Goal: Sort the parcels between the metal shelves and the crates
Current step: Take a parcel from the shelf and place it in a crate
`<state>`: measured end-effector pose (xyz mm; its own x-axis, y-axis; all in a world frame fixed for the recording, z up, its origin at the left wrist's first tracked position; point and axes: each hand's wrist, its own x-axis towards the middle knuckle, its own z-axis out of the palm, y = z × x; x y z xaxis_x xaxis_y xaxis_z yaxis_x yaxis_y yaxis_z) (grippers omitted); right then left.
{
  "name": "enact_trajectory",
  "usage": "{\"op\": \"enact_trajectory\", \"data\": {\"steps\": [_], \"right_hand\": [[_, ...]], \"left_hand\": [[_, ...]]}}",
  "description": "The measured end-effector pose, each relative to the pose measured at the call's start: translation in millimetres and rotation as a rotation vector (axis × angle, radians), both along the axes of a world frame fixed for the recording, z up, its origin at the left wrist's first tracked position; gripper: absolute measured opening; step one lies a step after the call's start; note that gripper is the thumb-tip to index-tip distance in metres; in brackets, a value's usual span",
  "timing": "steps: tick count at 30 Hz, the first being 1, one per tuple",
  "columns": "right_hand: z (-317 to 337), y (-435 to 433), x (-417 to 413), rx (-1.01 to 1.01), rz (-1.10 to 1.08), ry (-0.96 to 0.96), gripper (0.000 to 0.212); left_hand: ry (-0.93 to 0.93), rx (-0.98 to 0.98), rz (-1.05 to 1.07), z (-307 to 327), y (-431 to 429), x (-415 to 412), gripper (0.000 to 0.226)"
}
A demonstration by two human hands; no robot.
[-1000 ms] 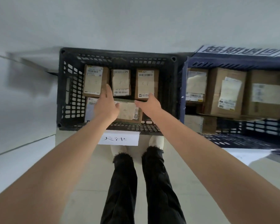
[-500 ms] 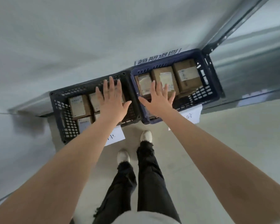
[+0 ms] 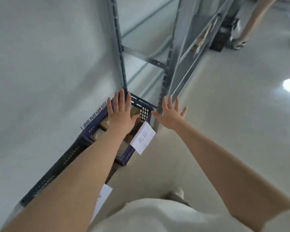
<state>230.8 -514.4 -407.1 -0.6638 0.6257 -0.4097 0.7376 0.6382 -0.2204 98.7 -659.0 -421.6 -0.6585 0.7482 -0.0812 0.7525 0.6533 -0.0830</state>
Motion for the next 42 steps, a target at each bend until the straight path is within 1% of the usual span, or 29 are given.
{"op": "enact_trajectory", "data": {"steps": [4, 8, 12, 18, 21, 25, 29, 33, 38, 42], "right_hand": [[26.3, 59.0, 47.7, 0.013, -0.113, 0.062, 0.086], [54.8, 132.5, 92.2, 0.065, -0.186, 0.110, 0.085], [82.6, 208.6, 137.7, 0.132, -0.234, 0.161, 0.086], [101.1, 309.1, 181.0, 0.172, -0.290, 0.160, 0.086], [106.0, 359.7, 179.4, 0.174, -0.301, 0.158, 0.087], [114.7, 432.0, 156.5, 0.195, -0.291, 0.172, 0.087], [125.6, 511.3, 123.2, 0.243, -0.271, 0.161, 0.088], [126.5, 585.0, 100.5, 0.271, -0.253, 0.164, 0.089], [119.9, 669.0, 99.2, 0.237, -0.310, 0.114, 0.087], [122.0, 750.4, 103.1, 0.227, -0.382, 0.096, 0.088]], "left_hand": [[0.023, 0.059, -0.102, 26.2, 83.4, 34.1, 0.089], [0.037, 0.103, -0.182, 50.0, 169.2, 70.7, 0.086], [0.077, 0.150, -0.214, 71.4, 251.6, 100.6, 0.083], [0.062, 0.192, -0.237, 91.8, 345.4, 128.4, 0.083], [0.071, 0.185, -0.226, 95.1, 387.9, 122.4, 0.083], [0.107, 0.188, -0.213, 98.2, 456.3, 100.2, 0.083], [0.153, 0.230, -0.252, 102.7, 541.9, 66.4, 0.086], [0.162, 0.218, -0.292, 102.9, 630.0, 35.1, 0.087], [0.147, 0.153, -0.336, 94.8, 721.6, 16.0, 0.087], [0.194, 0.144, -0.360, 88.4, 797.5, 5.0, 0.088]]}}
